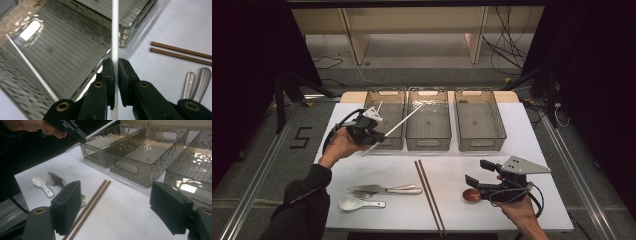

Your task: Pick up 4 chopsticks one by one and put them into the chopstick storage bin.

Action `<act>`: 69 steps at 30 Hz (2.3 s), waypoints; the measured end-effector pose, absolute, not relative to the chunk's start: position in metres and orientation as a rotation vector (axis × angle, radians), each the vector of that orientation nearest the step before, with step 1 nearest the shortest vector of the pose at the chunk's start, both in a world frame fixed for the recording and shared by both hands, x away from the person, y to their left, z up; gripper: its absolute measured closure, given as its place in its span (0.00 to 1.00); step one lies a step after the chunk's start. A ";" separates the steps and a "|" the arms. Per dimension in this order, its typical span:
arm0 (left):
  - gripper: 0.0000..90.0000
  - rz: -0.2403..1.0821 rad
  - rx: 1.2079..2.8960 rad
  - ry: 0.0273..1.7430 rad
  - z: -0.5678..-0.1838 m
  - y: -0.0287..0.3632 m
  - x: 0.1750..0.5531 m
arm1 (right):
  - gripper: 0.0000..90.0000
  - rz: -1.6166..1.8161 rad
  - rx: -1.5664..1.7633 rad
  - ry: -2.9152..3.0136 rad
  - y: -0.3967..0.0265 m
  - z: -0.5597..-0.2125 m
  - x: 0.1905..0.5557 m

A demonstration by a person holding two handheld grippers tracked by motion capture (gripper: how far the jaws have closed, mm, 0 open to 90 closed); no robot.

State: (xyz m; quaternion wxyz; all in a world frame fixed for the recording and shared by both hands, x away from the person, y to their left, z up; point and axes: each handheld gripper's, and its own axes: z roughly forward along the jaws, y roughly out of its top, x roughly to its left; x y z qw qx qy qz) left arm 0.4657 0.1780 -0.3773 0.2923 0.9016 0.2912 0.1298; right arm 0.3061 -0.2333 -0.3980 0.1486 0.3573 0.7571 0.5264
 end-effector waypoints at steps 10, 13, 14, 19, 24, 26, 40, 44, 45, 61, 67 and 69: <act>0.93 0.406 2.317 0.885 -0.362 0.192 0.490 | 0.29 1.514 1.036 2.180 -0.234 -0.399 0.307; 0.93 0.418 2.299 0.907 -0.359 0.195 0.498 | 0.29 1.514 1.035 2.181 -0.234 -0.399 0.307; 0.93 0.421 2.291 0.913 -0.358 0.195 0.501 | 0.29 1.514 1.035 2.181 -0.234 -0.399 0.307; 0.93 0.441 2.235 0.960 -0.354 0.197 0.512 | 0.29 1.516 1.036 2.182 -0.234 -0.399 0.307; 0.93 0.468 2.226 1.002 -0.358 0.198 0.523 | 0.29 1.520 1.034 2.180 -0.234 -0.399 0.307; 0.93 0.483 2.212 1.020 -0.360 0.199 0.527 | 0.29 1.522 1.031 2.180 -0.234 -0.399 0.307; 0.93 0.481 2.175 1.113 -0.379 0.205 0.540 | 0.29 1.523 1.029 2.186 -0.233 -0.399 0.307; 0.93 0.465 2.162 1.132 -0.385 0.205 0.541 | 0.29 1.523 1.028 2.185 -0.234 -0.398 0.307; 0.93 0.460 2.151 1.138 -0.386 0.206 0.541 | 0.29 1.523 1.028 2.184 -0.233 -0.398 0.307; 0.93 0.458 2.160 1.164 -0.401 0.204 0.542 | 0.29 1.524 1.026 2.185 -0.233 -0.398 0.306; 0.93 0.452 2.180 1.175 -0.407 0.205 0.543 | 0.29 1.523 1.025 2.185 -0.233 -0.398 0.306; 0.93 0.450 2.177 1.179 -0.408 0.205 0.543 | 0.29 1.524 1.025 2.185 -0.233 -0.398 0.306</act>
